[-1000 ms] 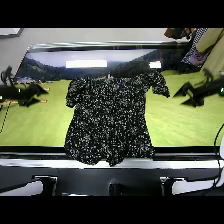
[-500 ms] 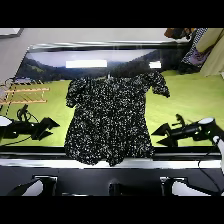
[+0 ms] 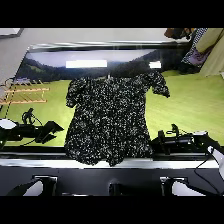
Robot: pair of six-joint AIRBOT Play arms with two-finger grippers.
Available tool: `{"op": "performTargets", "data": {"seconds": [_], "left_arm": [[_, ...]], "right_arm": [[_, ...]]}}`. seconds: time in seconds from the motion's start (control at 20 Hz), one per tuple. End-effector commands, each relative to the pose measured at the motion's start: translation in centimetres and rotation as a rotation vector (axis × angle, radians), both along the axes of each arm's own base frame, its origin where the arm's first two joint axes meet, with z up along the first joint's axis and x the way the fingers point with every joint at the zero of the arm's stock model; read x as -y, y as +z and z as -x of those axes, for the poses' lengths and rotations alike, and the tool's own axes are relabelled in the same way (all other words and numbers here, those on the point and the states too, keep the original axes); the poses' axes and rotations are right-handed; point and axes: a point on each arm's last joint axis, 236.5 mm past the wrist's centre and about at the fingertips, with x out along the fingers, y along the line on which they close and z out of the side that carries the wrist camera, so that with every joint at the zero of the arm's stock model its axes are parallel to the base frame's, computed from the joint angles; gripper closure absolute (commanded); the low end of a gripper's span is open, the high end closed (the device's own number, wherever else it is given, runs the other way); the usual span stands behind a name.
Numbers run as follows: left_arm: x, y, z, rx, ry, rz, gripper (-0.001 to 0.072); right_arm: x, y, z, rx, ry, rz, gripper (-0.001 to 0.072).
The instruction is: Fold the clothes and pants, and hang the long-sleeved shirts on hangers.
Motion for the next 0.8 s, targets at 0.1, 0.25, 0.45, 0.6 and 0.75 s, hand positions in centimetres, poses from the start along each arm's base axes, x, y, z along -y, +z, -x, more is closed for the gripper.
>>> {"op": "performTargets", "data": {"seconds": [0.1,0.25,0.45,0.6,0.75], "left_arm": [[1.1,-0.8,0.7,-0.033,-0.039,0.007,0.0035],[1.5,-2.3,1.7,-0.090,-0.043,0.024,0.0036],[2.8,-3.7,2.5,-0.123,-0.082,0.021,0.0036],[3.4,-4.1,2.0,-0.099,-0.100,-0.002,0.0038],[4.5,-4.2,1.7,-0.084,-0.114,0.001,0.0323]], "right_arm": [[0.3,1.6,-1.3,0.094,-0.040,0.040,0.0689],[0.5,2.2,-1.6,0.112,-0.052,0.052,0.0689],[0.4,2.2,-1.6,0.099,-0.060,0.047,0.0689],[-0.1,2.8,-1.3,0.102,-0.046,0.015,0.0689],[-0.4,3.2,-0.9,0.105,-0.022,-0.006,0.0689]]}}
